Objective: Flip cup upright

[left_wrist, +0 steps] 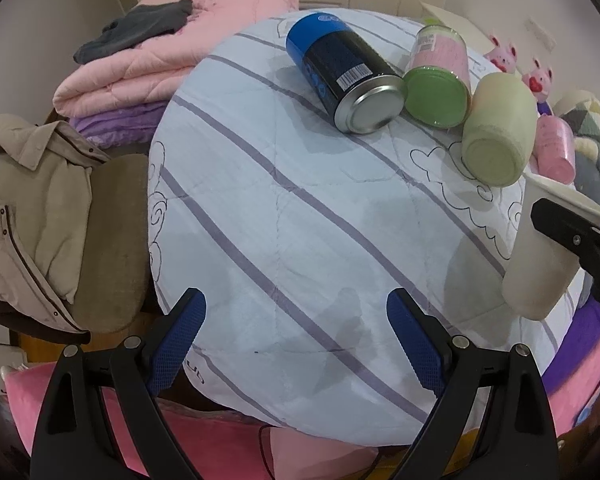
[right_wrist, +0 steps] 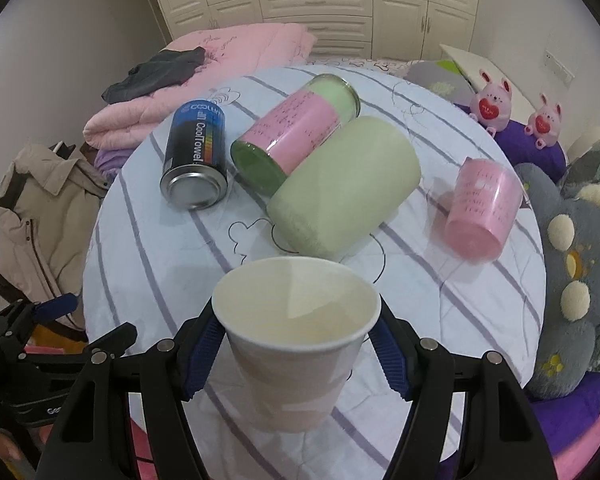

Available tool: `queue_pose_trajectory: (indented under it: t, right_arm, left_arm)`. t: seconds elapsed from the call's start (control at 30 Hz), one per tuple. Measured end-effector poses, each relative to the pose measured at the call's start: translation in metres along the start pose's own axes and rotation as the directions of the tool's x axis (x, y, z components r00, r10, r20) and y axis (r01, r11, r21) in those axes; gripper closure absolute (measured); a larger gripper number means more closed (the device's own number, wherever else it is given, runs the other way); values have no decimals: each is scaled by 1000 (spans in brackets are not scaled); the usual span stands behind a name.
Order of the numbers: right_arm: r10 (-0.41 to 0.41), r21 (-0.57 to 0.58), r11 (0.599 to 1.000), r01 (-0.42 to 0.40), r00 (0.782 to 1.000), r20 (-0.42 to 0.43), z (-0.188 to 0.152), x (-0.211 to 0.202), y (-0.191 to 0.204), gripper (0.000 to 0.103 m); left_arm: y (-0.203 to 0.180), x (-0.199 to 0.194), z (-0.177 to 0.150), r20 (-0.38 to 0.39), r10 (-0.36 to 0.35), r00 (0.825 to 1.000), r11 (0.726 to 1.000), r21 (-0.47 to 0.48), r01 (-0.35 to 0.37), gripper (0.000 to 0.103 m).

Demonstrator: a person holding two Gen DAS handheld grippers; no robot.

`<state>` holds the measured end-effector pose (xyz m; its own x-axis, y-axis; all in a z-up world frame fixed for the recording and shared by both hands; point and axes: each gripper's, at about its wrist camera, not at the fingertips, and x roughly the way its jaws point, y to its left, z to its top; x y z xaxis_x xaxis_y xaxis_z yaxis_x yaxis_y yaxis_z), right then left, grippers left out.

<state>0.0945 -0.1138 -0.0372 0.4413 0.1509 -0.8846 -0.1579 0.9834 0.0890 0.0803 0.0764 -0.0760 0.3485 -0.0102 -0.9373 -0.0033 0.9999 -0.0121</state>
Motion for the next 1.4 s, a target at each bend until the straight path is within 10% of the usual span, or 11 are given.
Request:
queue_pose_trajectory:
  t: [1.4]
  right_arm:
    - [82, -35, 996, -83, 996, -15, -79, -22, -6, 21]
  left_arm:
    - [-29, -42, -53, 80, -12, 997, 1000, -3, 12, 8]
